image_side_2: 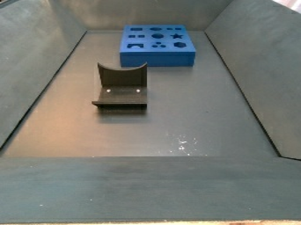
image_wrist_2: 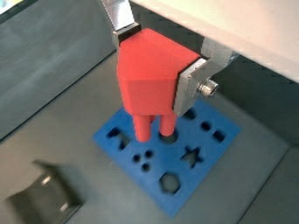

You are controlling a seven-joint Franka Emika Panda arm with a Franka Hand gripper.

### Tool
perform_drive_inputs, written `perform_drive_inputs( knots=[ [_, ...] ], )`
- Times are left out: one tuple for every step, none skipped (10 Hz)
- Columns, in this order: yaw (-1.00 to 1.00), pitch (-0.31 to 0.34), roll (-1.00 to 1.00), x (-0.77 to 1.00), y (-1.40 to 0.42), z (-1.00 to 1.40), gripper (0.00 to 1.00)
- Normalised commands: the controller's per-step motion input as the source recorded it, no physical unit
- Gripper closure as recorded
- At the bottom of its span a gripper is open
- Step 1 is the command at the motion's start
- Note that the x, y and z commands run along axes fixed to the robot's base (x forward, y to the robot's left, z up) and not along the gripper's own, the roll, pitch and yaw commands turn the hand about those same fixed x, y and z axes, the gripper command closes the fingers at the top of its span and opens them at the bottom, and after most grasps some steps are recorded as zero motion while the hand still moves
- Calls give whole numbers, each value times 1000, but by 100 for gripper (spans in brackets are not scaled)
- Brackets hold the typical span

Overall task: Pick up the 3 prong object. Move up. Place the 3 prong object on the fixture. Regrasp the 3 prong object. Move to above the board. Insert the 3 prong object.
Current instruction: Move to above the board, then insert the 3 prong object.

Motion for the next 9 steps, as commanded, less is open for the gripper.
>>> perform_drive_inputs(
  knots=[
    [-119,-161,-720,-106,4,-9,100],
    [-77,-117,-507,-84,14,-1,100],
    [-30,-76,-287,-61,15,0,100],
    [-11,0,0,-89,0,0,100],
    [-49,0,0,-69,46,0,100],
    [0,0,-40,-9,303,-91,100],
    [0,-26,-63,-9,366,-206,100],
    [-46,-34,-20,0,403,-283,100],
    [-117,-129,-20,0,383,-363,100]
  ],
)
